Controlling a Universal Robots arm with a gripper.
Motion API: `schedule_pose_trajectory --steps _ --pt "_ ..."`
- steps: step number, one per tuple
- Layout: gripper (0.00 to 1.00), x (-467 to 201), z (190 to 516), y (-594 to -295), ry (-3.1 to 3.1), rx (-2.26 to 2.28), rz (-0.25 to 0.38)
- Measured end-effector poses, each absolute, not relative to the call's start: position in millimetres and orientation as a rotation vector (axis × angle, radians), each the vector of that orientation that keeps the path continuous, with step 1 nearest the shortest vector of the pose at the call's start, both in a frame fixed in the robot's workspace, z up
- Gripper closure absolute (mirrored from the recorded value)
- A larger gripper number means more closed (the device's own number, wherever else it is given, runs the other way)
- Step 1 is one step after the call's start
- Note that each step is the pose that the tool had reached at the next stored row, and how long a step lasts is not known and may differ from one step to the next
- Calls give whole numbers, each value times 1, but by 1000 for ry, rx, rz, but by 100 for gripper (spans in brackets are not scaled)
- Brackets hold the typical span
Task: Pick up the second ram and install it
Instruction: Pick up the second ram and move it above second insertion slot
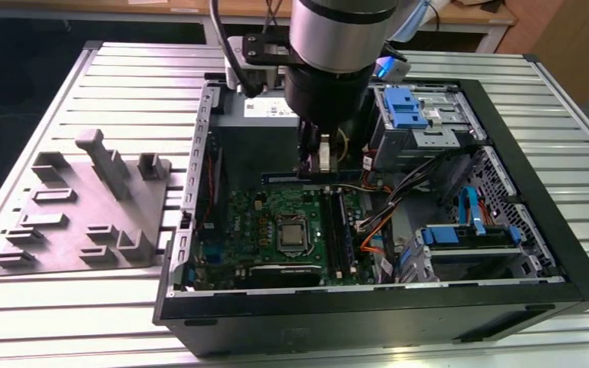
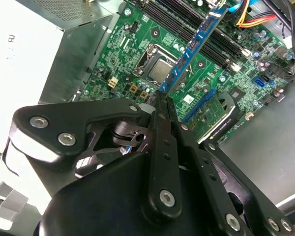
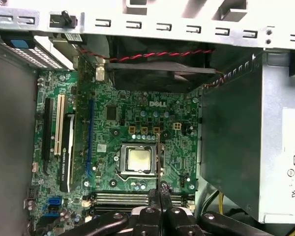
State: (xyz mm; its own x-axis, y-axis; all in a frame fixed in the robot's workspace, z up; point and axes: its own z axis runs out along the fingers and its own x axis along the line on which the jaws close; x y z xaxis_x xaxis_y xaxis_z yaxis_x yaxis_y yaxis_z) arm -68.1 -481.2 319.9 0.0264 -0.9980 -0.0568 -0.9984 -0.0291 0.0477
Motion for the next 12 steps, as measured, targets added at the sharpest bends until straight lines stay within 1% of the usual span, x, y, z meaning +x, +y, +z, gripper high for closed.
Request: schedule_pose_trajectory --steps 12 --pt "89 -68 307 -481 2185 -2247 116"
